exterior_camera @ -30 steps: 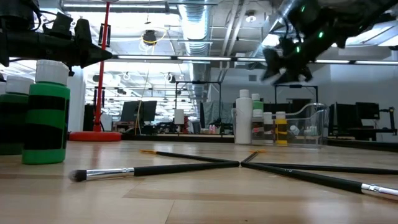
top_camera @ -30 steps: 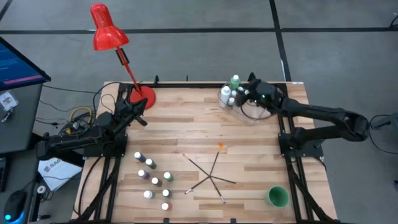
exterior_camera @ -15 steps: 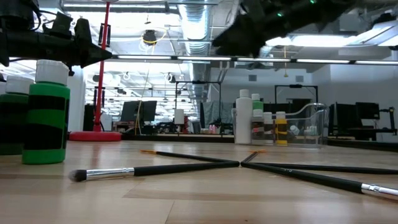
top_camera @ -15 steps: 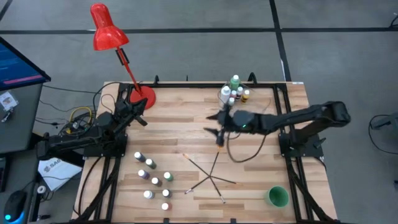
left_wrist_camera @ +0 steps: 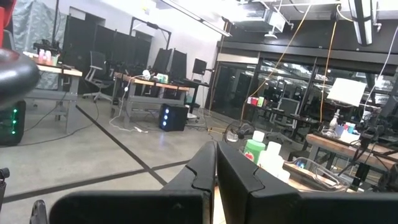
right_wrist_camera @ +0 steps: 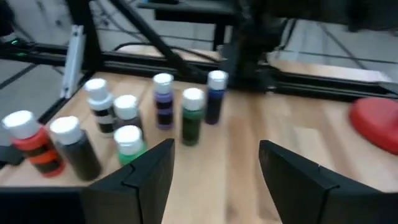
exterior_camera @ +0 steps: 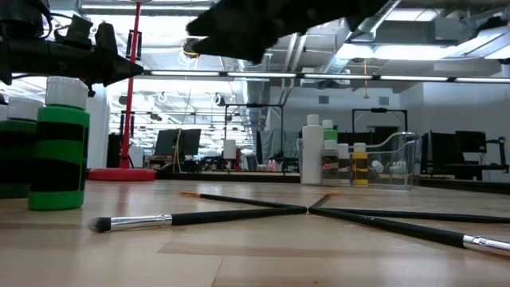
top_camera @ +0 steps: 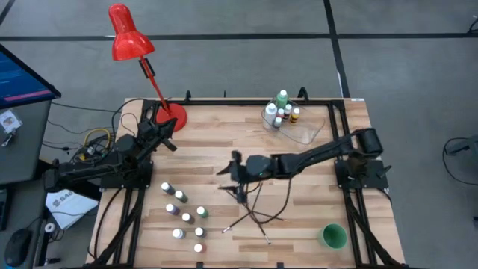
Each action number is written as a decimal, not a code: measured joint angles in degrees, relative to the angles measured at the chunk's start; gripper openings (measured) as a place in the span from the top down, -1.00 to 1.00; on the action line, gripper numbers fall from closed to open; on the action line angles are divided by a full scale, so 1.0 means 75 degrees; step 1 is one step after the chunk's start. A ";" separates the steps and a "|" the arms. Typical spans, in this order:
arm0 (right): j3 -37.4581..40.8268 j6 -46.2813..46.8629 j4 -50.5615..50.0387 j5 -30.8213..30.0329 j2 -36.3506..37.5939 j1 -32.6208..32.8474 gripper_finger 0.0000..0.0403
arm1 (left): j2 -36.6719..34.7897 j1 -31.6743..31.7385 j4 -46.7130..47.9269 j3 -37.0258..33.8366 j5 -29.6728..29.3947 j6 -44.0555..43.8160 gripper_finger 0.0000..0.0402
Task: Pick & Place Paint Supplies
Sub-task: Put the small green paint bottle into the transparent bin
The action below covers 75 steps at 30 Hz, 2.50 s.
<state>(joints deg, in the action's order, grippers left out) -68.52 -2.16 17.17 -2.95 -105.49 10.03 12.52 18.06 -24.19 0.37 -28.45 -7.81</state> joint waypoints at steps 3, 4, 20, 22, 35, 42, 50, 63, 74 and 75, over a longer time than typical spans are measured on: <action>-0.0585 -0.0083 -0.0001 0.0313 -0.0529 0.0158 -0.14 | 0.0001 0.0000 -0.0011 -0.0001 0.0000 0.0000 0.96; -0.0806 -0.0134 0.0032 0.0417 -0.0716 0.0232 -0.14 | -0.0001 0.0000 -0.0016 -0.0001 0.0000 0.0000 0.96; -0.2954 -0.0179 0.0030 0.0766 -0.2919 0.0768 -0.14 | 0.0001 0.0000 -0.0050 -0.0001 0.0001 0.0000 0.96; -0.3040 -0.0130 -0.0035 0.0800 -0.3072 0.0763 -0.14 | 0.0001 -0.0001 -0.0048 -0.0001 0.0002 0.0000 0.96; -0.3141 -0.0040 -0.0336 0.0823 -0.3355 0.0763 -0.13 | 0.0001 0.0000 -0.0049 -0.0001 0.0000 0.0000 0.96; -0.3144 -0.0022 -0.0335 0.0820 -0.3355 0.0760 -0.13 | 0.0001 0.0000 -0.0049 -0.0001 0.0001 0.0000 0.96; -0.3141 0.0033 -0.0335 0.0820 -0.3355 0.0739 -0.13 | 0.0001 0.0000 -0.0049 -0.0001 0.0002 0.0000 0.96; -0.3141 0.0033 -0.0224 0.0818 -0.3352 0.0690 -0.13 | 0.0001 0.0000 -0.0049 -0.0001 0.0000 0.0000 0.96; -0.3120 0.0090 -0.0136 0.0819 -0.3654 0.0690 -0.13 | -0.0001 0.0000 -0.0049 -0.0001 0.0000 0.0000 0.96; -0.3120 0.0048 -0.0094 0.0820 -0.3633 0.0690 -0.13 | -0.0001 0.0000 -0.0049 -0.0001 0.0000 0.0000 0.96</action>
<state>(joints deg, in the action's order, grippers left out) -91.92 -1.80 16.46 3.20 -132.74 15.20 12.51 18.06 -24.56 0.36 -28.45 -7.81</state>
